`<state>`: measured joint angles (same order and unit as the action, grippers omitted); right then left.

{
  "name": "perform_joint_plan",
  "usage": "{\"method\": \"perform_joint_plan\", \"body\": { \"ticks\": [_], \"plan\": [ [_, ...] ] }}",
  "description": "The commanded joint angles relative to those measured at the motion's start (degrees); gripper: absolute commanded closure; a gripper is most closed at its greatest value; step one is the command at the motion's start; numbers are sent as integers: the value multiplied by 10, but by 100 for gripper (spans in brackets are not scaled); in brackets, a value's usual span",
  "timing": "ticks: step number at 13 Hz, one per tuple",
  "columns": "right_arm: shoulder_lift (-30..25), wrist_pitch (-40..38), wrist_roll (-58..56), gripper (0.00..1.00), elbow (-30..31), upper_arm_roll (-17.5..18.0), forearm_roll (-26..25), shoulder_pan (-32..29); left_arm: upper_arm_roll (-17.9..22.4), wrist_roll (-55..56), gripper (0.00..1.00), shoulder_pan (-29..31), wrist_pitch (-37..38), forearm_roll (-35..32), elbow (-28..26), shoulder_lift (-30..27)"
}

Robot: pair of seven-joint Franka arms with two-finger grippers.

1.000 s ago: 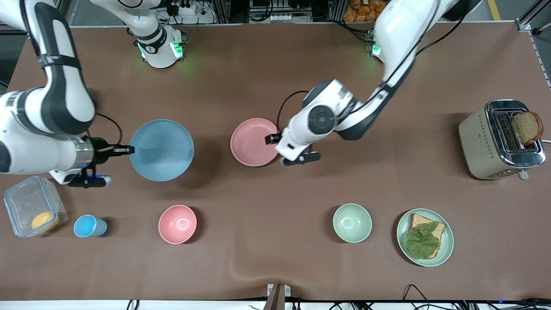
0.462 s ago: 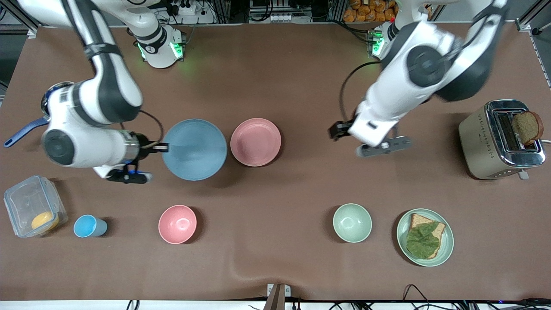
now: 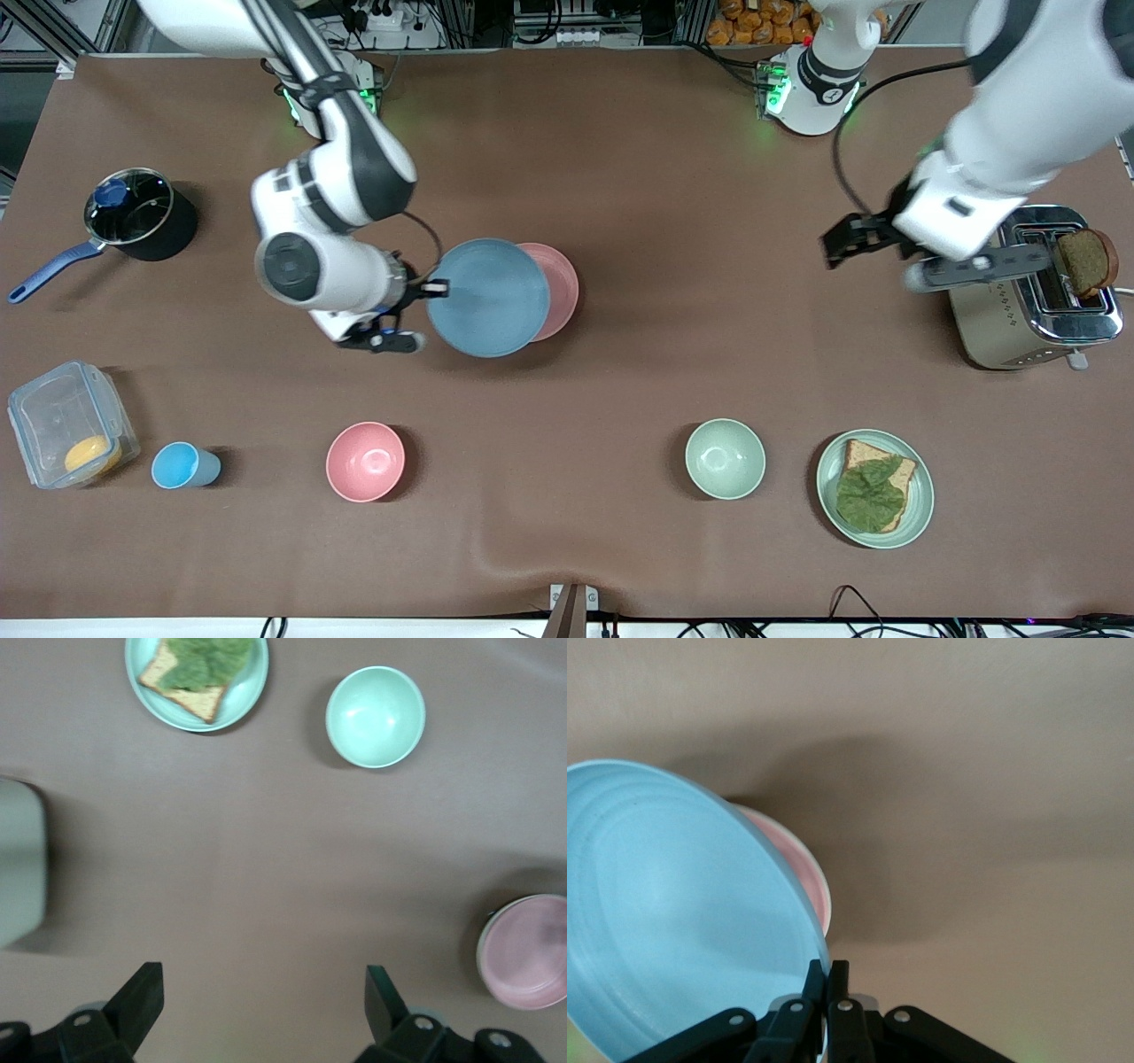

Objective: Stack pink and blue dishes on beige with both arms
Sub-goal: 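Lower the blue plate onto the pink plate and open the right gripper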

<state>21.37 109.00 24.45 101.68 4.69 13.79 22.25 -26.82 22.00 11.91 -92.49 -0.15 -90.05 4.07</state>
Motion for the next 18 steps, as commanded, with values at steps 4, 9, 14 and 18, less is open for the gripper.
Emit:
{"method": "perform_joint_plan", "body": {
  "ticks": [4, 9, 14, 18],
  "plan": [
    [17, 65, 4, 100, 40, -6, 15, 46, -3, -72, 0, 21, 59, -78, 6, -30],
    [34, 148, 6, 100, 76, -6, 16, 80, 16, -76, 0, 20, 60, -79, 3, -51],
    [42, 150, 7, 46, 91, -6, 15, 88, 17, -76, 0, 20, 58, -77, 1, -51],
    [34, 140, 31, 0, 87, -7, 15, 87, 18, -76, 0, 19, 57, -58, -3, -55]
  ]
}}
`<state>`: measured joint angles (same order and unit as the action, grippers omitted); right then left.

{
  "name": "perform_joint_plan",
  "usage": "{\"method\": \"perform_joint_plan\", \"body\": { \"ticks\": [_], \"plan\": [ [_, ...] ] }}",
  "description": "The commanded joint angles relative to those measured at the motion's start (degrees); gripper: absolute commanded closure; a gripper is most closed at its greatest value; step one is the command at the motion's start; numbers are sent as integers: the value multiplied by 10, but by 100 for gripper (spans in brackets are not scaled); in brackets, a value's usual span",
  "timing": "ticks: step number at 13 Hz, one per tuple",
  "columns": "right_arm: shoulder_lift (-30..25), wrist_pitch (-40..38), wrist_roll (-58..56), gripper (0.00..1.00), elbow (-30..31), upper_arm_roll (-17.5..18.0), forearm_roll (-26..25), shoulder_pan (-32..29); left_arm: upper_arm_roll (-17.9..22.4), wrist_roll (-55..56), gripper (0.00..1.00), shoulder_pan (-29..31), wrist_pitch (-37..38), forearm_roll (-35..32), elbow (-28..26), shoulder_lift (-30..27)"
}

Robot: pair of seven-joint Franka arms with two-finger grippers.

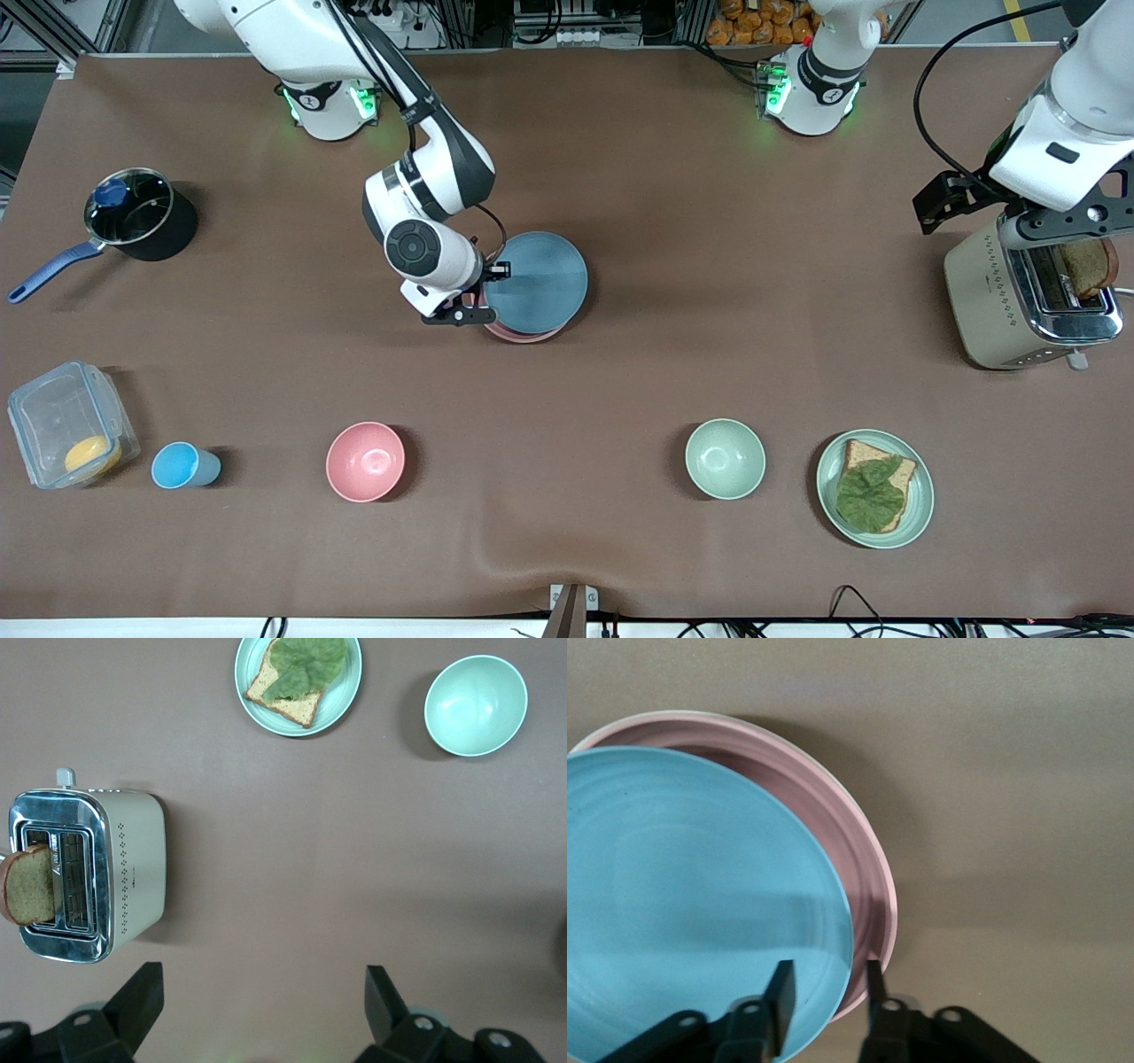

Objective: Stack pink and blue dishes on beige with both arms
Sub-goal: 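Lower the blue plate onto the pink plate and open the right gripper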

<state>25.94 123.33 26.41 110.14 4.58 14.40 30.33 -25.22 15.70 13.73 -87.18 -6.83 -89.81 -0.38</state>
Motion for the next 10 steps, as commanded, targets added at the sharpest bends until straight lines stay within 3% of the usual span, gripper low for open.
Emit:
{"method": "perform_joint_plan", "body": {
  "ticks": [1, 5, 10],
  "plan": [
    [-14, -11, 11, 0, -2, -5, 8, 6, 3, -13, 0, 1, 4, 10, -6, -11],
    [-43, -108, 8, 0, -74, -30, -5, -12, 21, -14, 0, -4, 3, 44, -5, -11],
    [-66, -218, 0, 0, -200, -142, -9, -14, 26, -14, 0, -15, -5, 45, -5, -16]
  ]
}}
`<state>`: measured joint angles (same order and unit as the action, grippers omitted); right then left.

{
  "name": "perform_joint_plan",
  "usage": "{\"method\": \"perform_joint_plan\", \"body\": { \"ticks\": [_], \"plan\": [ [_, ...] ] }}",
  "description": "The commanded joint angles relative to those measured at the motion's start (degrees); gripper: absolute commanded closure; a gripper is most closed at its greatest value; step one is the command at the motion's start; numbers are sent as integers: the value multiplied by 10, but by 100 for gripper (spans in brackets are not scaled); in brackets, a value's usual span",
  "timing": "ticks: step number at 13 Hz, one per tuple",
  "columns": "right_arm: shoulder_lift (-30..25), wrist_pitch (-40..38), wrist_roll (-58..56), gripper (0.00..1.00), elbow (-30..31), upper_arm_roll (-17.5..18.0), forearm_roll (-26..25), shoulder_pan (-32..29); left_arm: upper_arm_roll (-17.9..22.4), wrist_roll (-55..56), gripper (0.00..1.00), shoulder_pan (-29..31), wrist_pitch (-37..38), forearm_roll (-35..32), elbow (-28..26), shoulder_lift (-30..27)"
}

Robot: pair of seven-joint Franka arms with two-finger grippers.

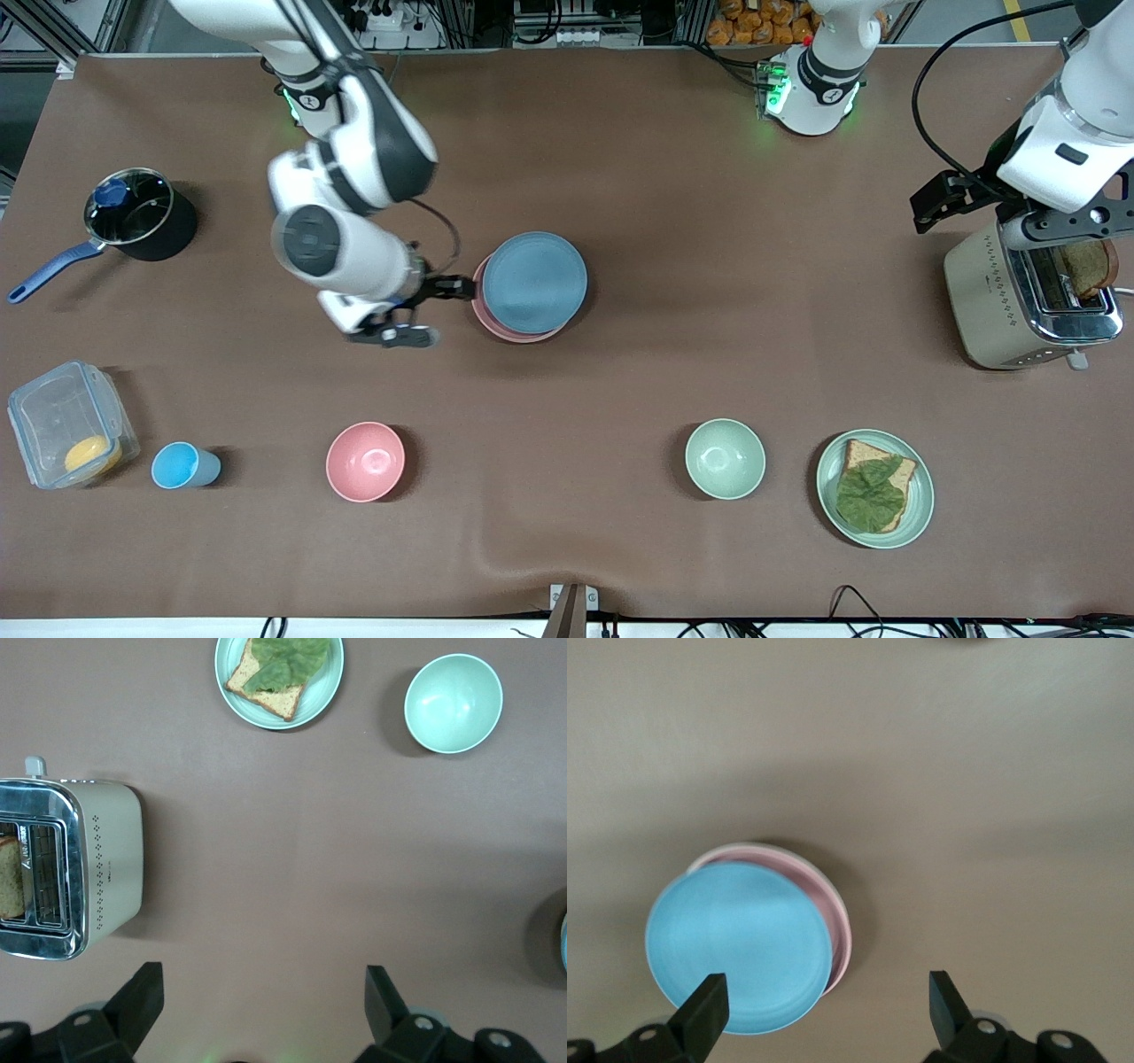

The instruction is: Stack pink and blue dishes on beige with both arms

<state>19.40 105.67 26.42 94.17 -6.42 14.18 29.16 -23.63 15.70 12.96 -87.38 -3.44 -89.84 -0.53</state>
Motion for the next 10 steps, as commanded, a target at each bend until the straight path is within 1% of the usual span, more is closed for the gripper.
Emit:
{"method": "perform_joint_plan", "body": {
  "ticks": [1, 3, 4, 5, 6, 9, 10],
  "plan": [
    [-2, -62, 0, 0, -63, -54, -9, -2, 10, -14, 0, -11, -3, 11, -4, -15],
    [-10, -95, -5, 0, -106, -86, -45, -2, 10, -14, 0, -11, -5, 10, -4, -21],
    [-11, -97, -16, 0, -112, -97, -62, -2, 10, -22, 0, -11, -5, 9, -5, -21],
    [-21, -94, -33, 0, -117, -105, -65, -3, 14, -35, 0, -12, -5, 9, -5, -22],
    [-33, -94, -50, 0, -117, -105, -64, -22, 18, -37, 0, -14, -5, 5, -5, -22],
    [-70, -104, -92, 0, -112, -97, -63, -90, 52, -51, 0, -44, -4, 2, -6, -26],
    [-87, -108, -115, 0, -109, -78, -65, -121, 56, -52, 0, -50, -5, 2, -6, -28]
  ]
}}
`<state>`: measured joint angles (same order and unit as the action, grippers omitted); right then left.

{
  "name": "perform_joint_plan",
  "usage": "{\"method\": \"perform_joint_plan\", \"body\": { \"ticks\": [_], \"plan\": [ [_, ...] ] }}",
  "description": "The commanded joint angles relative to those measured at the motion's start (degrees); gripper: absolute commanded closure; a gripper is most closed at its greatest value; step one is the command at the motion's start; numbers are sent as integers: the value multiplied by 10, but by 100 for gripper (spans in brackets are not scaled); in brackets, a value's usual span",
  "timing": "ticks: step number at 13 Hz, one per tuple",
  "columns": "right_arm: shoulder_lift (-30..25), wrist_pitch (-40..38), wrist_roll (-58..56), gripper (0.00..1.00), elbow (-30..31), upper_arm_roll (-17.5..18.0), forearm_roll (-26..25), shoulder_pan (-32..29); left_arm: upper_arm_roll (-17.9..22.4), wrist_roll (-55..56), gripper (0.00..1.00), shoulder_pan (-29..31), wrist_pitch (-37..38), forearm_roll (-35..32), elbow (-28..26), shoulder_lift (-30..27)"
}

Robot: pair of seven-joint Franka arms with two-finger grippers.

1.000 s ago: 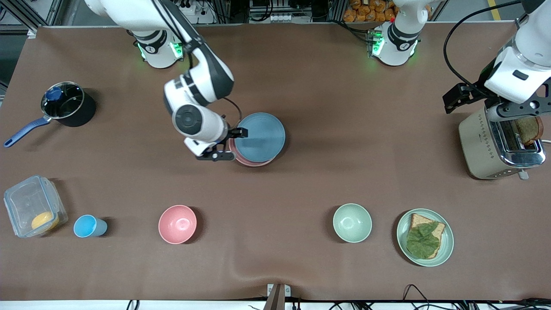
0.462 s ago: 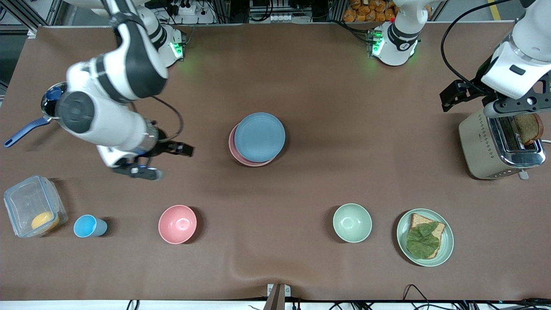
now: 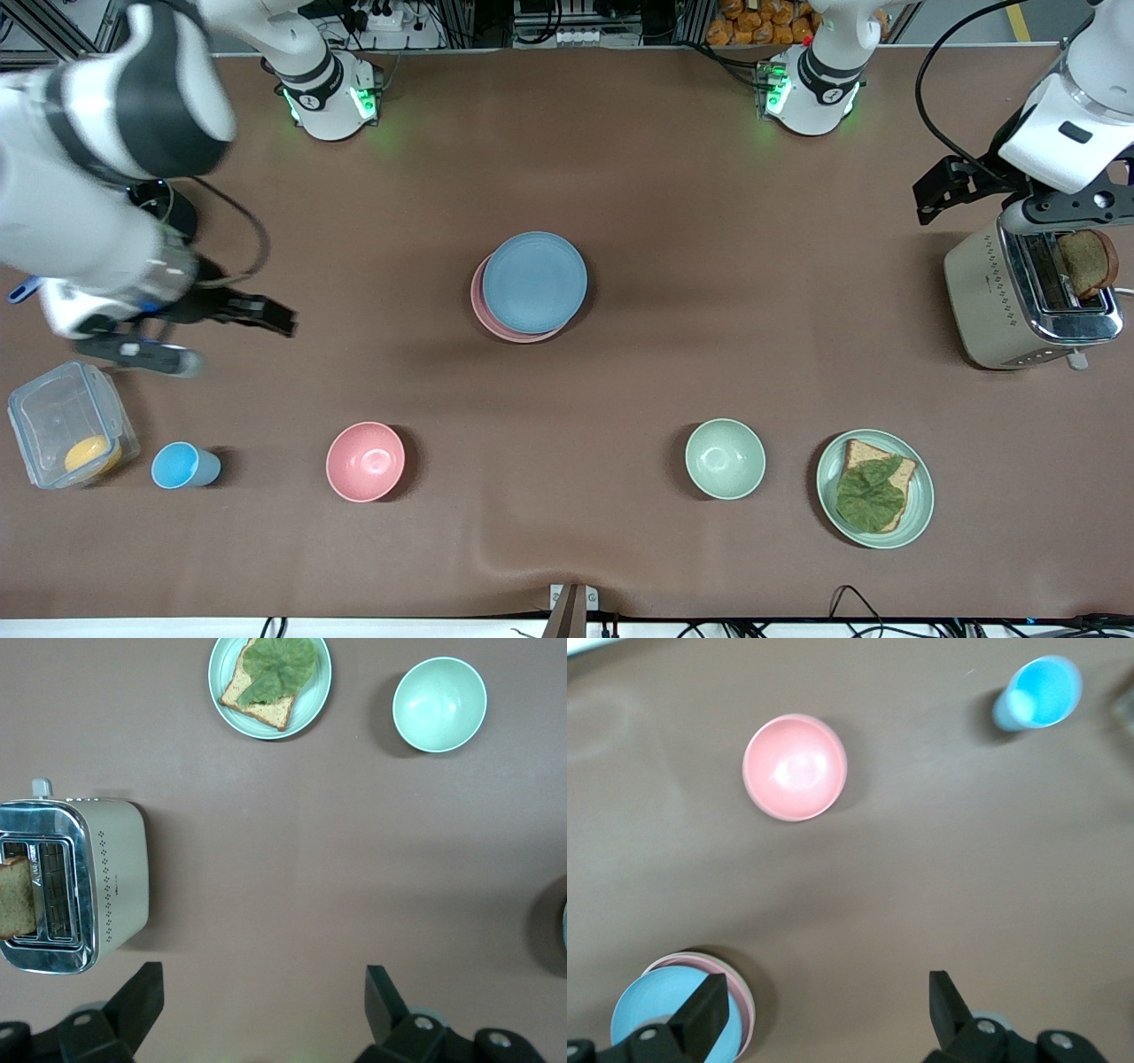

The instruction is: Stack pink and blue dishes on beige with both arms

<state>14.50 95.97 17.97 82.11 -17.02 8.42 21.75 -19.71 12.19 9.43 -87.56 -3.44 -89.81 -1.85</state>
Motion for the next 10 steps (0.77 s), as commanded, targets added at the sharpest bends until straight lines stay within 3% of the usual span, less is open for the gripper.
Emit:
{"method": "perform_joint_plan", "body": {
  "ticks": [1, 5, 10],
  "plan": [
    [-50, -22, -60, 0, 15, 46, -8, -84, 26, -17, 0, -26, -3, 1, -10, -17],
    [-122, -14, -124, 0, 97, 139, -65, -201, 49, -17, 0, -51, -2, 2, -13, -20],
    [-134, -22, -157, 0, 105, 152, -73, -224, 81, -17, 0, -78, -2, 7, -13, -20]
  ]
}}
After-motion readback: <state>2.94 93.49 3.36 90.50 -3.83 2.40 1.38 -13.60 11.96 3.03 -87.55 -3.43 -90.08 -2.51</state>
